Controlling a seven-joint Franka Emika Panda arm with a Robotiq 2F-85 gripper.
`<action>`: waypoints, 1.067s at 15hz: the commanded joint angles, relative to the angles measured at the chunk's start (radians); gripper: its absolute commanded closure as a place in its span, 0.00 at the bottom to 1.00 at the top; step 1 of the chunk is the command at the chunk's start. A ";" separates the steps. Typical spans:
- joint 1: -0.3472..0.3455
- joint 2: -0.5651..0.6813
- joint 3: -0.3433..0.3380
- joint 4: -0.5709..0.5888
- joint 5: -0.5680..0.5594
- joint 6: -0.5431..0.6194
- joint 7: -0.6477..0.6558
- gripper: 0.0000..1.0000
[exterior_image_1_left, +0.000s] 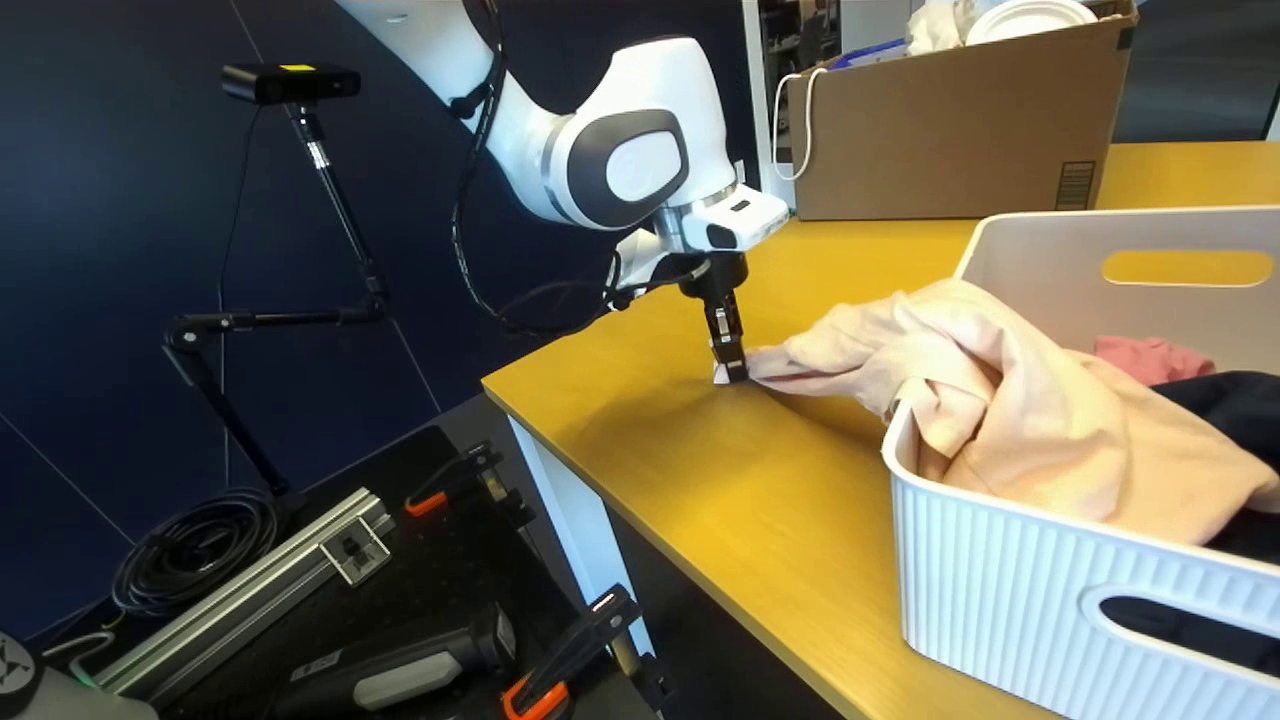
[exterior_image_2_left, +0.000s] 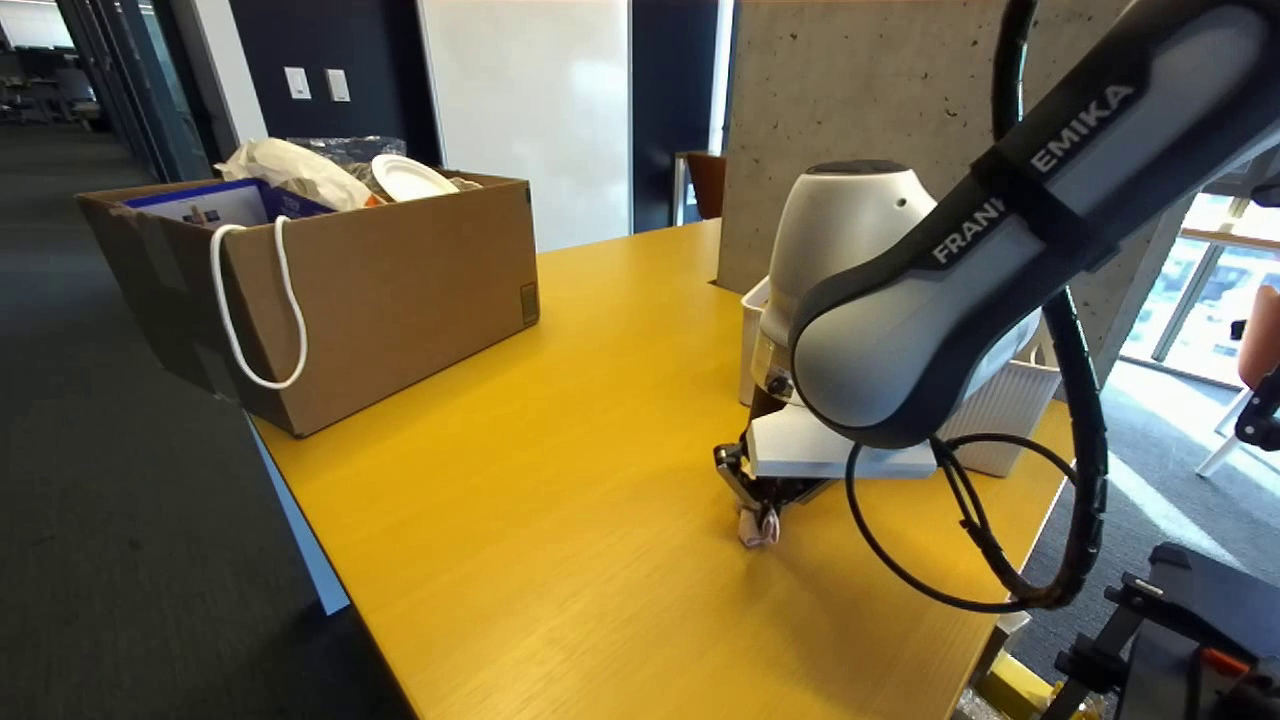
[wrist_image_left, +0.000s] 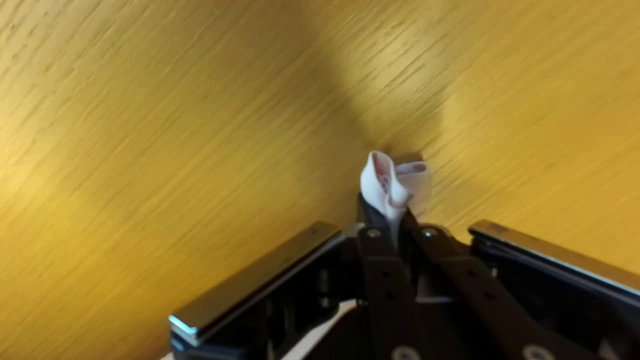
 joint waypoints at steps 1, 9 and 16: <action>0.024 -0.068 0.010 -0.069 -0.031 0.053 0.012 0.98; -0.012 -0.173 0.153 -0.160 0.007 0.110 -0.128 0.98; 0.023 -0.396 0.176 -0.424 -0.006 0.254 -0.185 0.98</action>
